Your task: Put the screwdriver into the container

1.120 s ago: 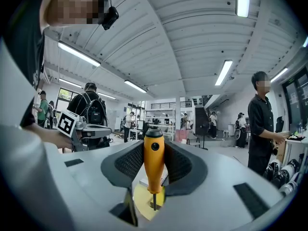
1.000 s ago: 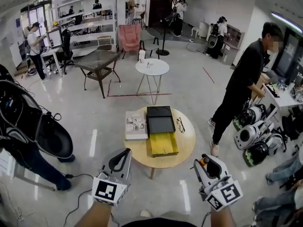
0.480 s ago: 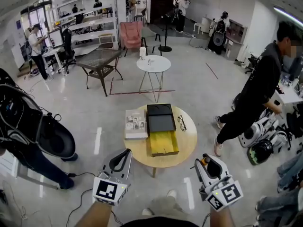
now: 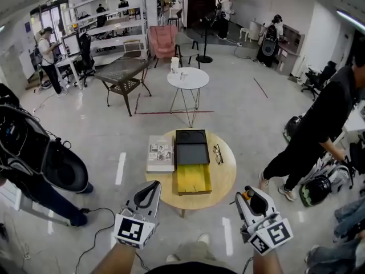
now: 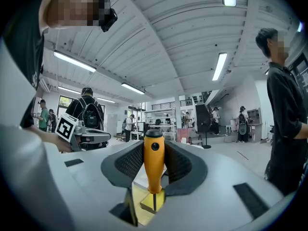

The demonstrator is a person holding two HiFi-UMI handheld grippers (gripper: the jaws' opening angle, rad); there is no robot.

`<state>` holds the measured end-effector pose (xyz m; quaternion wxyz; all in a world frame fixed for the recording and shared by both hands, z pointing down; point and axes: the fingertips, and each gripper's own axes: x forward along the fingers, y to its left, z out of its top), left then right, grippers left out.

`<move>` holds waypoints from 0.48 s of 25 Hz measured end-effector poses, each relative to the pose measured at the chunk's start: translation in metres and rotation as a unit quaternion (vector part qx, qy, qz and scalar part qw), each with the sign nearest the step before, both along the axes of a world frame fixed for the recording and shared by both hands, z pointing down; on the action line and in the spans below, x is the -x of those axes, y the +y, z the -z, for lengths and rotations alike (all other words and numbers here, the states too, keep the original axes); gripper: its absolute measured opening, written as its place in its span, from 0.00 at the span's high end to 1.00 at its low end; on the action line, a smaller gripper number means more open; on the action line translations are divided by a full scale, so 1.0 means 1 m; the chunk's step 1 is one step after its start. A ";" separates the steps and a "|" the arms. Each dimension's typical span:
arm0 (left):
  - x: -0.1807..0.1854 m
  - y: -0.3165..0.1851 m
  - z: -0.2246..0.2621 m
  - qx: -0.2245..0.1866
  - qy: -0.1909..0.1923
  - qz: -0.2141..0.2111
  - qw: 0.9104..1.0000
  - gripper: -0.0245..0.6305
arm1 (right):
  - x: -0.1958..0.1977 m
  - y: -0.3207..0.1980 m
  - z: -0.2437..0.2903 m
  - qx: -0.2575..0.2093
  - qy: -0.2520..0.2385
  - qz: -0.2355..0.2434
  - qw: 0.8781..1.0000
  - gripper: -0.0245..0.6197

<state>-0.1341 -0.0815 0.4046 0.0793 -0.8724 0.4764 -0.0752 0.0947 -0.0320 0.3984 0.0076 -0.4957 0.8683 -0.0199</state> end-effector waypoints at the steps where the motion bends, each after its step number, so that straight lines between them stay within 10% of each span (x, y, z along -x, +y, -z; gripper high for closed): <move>1: -0.002 -0.003 0.001 0.000 0.000 0.001 1.000 0.93 | -0.002 -0.004 0.001 0.000 0.000 0.002 1.000 0.75; 12: -0.013 -0.036 -0.004 0.010 0.006 0.022 1.000 0.93 | -0.012 -0.045 0.000 0.012 0.006 0.027 1.000 0.75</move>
